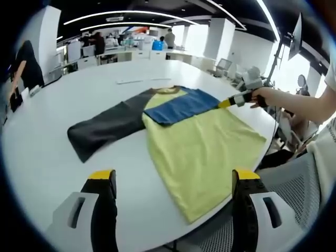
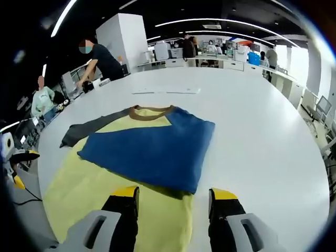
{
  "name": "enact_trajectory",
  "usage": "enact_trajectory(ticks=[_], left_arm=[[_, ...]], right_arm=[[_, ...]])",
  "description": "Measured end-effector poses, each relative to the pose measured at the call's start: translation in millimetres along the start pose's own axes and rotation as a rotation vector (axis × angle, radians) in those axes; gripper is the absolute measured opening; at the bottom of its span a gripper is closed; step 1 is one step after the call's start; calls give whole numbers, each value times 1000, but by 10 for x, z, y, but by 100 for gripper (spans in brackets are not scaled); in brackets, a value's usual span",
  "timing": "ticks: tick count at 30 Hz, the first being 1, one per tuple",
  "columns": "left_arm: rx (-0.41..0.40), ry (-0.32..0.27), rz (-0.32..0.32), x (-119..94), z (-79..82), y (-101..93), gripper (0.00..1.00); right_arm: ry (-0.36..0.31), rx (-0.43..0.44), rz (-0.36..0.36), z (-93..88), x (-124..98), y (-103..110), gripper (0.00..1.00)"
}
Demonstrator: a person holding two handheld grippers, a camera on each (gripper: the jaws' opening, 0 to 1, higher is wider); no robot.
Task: Fold the garment on the visible template until the final outline fits inside the template.
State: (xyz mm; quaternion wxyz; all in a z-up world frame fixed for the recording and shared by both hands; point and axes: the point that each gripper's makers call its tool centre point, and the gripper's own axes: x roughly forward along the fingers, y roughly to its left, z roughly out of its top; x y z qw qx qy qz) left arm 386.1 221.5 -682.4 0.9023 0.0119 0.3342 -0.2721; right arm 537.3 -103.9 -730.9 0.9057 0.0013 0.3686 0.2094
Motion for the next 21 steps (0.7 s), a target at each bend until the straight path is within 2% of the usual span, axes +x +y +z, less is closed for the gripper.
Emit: enact_trajectory(ticks=[5,8,18,21], left_arm=[[-7,-5,6,-6,18,46,86],[-6,-4,10,-11,24,77,86],[-17,-4,39,-67,45,225,84],[-28,-4,70,-87,37,313,85]], right_arm=[[-19,-49,48,84,-97,138,65],[-41,-62,107,137,-175,255,71],[-63,-143,205,199,-438,532,86],[-59,-178,224,199,-507,585,89]])
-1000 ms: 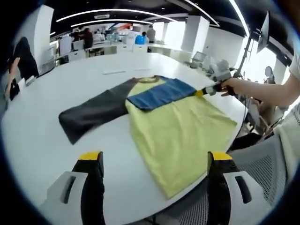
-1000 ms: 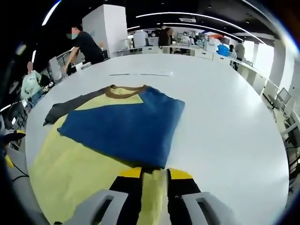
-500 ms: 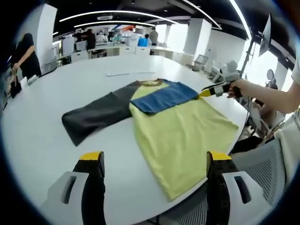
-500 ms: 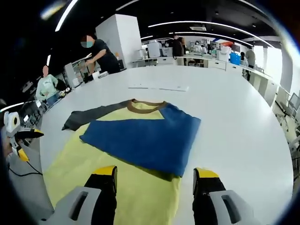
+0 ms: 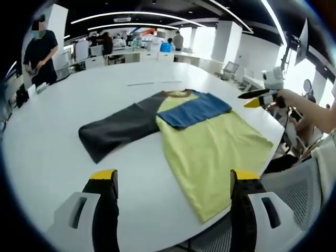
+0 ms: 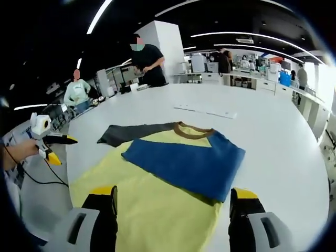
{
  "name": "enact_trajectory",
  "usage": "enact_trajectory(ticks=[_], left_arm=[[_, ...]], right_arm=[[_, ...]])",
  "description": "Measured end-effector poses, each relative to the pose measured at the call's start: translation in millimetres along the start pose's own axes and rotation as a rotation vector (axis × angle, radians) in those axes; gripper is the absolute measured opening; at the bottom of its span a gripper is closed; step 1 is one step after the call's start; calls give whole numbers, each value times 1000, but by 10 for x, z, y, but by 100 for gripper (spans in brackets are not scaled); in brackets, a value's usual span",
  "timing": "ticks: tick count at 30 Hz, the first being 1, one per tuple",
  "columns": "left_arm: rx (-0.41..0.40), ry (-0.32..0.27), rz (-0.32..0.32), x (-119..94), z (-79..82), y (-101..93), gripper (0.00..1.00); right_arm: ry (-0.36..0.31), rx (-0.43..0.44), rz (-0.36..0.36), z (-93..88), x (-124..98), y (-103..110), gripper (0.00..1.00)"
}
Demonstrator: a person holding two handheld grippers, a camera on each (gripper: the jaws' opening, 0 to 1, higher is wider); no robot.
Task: Fold the garment on the visible template until the final outline fits inside the template.
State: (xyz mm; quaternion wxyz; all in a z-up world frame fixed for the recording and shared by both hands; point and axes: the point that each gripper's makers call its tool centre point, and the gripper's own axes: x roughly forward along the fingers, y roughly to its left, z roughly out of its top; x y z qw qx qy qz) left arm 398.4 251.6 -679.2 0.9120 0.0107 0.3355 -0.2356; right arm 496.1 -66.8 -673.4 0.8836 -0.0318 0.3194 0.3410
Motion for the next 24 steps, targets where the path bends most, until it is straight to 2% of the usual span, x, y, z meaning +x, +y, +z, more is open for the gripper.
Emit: enact_trajectory(ticks=[8,11,12,18,21,24], left_arm=[[-21,-1,26,-26,-29,118,84],[-52,-69,42,-48,74,198,83],[-56,-72,44,-57,82,221,83],[-46,-63,72,-70,97,397,81],[-51,-81,88,-72,134,473,78],[-49,-75,104,-55,126,552,74]], right_arm=[[5,-50,40,12,-135,143,95],[10,-74,40,-4,-180,168,96],[9,-78,38,-7,-191,163,97],[0,-91,33,-31,-256,184,99],[-5,-113,36,-21,-274,192,99],[-11,-128,48,-20,-303,228,99]])
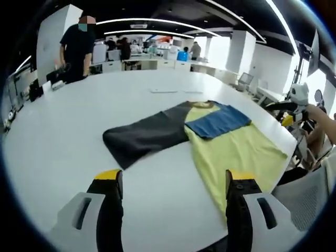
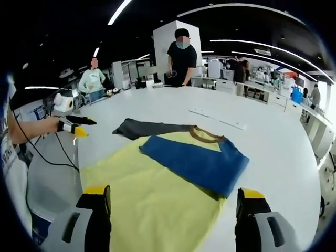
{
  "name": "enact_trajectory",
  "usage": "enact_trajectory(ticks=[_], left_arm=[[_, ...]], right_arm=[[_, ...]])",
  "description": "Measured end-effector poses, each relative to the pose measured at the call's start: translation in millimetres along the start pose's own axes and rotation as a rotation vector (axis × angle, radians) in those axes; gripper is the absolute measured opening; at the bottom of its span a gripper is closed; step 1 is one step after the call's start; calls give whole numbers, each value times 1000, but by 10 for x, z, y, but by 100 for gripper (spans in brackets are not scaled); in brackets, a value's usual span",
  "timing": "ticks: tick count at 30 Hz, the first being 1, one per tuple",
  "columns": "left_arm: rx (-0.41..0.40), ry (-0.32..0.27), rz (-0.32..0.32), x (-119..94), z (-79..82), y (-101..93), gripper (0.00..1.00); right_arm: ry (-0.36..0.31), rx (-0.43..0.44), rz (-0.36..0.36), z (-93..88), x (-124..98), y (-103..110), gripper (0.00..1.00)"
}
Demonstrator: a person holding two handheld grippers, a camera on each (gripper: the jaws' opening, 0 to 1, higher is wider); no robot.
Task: Fold the garment on the visible template until the final outline fits inside the template.
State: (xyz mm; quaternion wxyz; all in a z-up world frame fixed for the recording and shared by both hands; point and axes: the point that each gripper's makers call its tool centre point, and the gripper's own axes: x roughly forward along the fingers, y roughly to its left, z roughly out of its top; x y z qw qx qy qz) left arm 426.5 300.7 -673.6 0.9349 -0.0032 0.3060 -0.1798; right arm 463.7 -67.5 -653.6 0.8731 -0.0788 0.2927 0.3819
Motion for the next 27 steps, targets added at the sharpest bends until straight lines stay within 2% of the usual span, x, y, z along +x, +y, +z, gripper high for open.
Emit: enact_trajectory(ticks=[5,10,12,13,16,20,24,27], left_arm=[[11,2,30,43,-19,153,69],[14,-5,69,91,-30,316,63],[-14,-16,82,110,-24,383,59],[-30,-44,76,125,18,402,57],[-56,-44,80,151,26,465,54],[-100,-77,94,214,71,572,51],[-58,-49,142,308,73,672,46],[-84,-59,150,375,114,701,42]], right_arm=[[-18,-34,7,9,-42,85,99],[-51,-21,20,41,-86,149,99],[-52,-25,20,27,-95,183,99],[-49,-23,20,13,-95,197,99],[-42,-11,21,-36,-95,219,99],[-39,-5,18,-62,-119,244,99],[-47,3,17,-53,-134,240,97],[-45,1,12,-46,-148,226,96]])
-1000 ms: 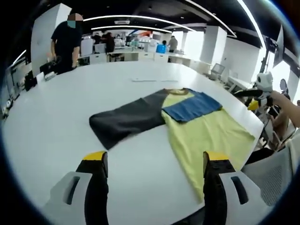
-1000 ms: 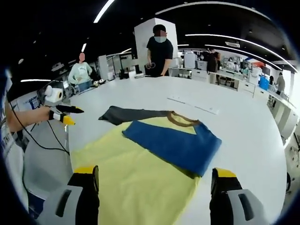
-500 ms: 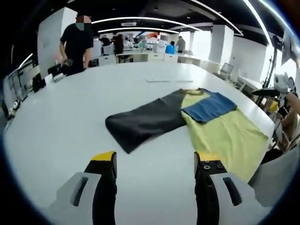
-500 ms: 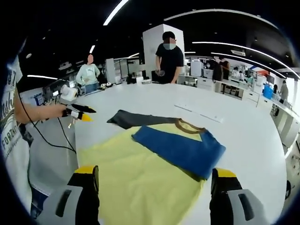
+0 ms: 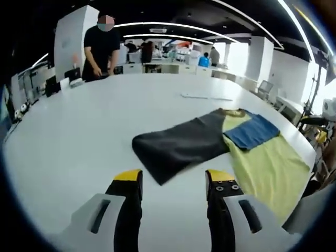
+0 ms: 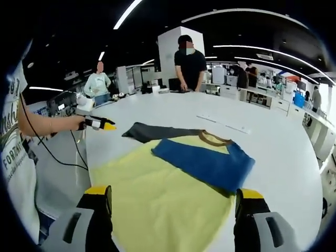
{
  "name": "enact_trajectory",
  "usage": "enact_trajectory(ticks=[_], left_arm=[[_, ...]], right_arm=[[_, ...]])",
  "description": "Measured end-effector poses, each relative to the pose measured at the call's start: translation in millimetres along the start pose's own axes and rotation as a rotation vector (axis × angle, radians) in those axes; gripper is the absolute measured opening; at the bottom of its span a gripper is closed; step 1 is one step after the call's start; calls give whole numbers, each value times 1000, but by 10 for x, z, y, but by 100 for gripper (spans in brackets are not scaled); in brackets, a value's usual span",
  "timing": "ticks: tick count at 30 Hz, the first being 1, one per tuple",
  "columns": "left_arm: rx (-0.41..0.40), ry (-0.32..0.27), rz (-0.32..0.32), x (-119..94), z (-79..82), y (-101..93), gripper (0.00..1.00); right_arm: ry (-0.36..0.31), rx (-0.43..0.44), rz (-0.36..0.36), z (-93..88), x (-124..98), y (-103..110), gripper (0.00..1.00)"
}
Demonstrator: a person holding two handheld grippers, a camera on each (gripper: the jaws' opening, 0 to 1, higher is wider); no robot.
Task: Fold the garment on the visible template until the final outline fits inside the template.
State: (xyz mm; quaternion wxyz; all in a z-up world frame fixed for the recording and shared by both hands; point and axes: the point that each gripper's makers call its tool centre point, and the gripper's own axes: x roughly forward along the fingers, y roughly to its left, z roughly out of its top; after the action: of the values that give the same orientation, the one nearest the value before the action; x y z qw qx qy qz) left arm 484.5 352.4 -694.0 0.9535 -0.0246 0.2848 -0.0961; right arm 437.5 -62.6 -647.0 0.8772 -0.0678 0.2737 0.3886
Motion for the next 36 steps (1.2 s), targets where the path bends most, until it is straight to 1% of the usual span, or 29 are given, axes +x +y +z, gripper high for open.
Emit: enact_trajectory(ticks=[3,5,7,9,10,13,15,18,21,23,26,27,29,33,34,36], left_arm=[[-33,10,13,76,-27,53,38],[-34,11,20,100,-40,77,37],[-29,23,48,127,-79,125,36],[-41,34,51,156,-116,132,35],[-37,40,55,164,-134,133,34],[13,67,76,190,-190,148,30],[15,73,87,215,-222,149,29],[17,70,103,234,-238,175,23],[16,76,103,269,-263,158,22],[30,89,110,289,-288,154,20],[30,87,112,320,-287,148,17],[37,100,117,336,-308,141,17],[98,149,125,353,-382,148,15],[55,151,139,381,-421,157,11],[43,139,138,388,-411,157,10],[47,142,142,391,-410,161,9]], right_arm=[[1,-7,0,20,-16,-2,96],[-1,-11,-7,37,-29,-22,96],[-6,-11,-12,56,-41,-34,96],[-7,-8,-18,61,-45,-45,95],[-5,-9,-19,57,-45,-49,95],[3,-13,-25,43,-37,-47,95],[10,-11,-29,28,-29,-43,95],[18,-11,-35,12,-29,-41,95],[17,-1,-43,5,-32,-48,95],[18,0,-49,-4,-37,-56,94],[21,5,-58,-16,-49,-71,94],[22,6,-60,-22,-53,-76,94],[22,6,-63,-28,-56,-81,94],[36,1,-75,-66,-59,-101,94],[39,5,-74,-77,-59,-100,94],[45,6,-76,-97,-58,-103,94]])
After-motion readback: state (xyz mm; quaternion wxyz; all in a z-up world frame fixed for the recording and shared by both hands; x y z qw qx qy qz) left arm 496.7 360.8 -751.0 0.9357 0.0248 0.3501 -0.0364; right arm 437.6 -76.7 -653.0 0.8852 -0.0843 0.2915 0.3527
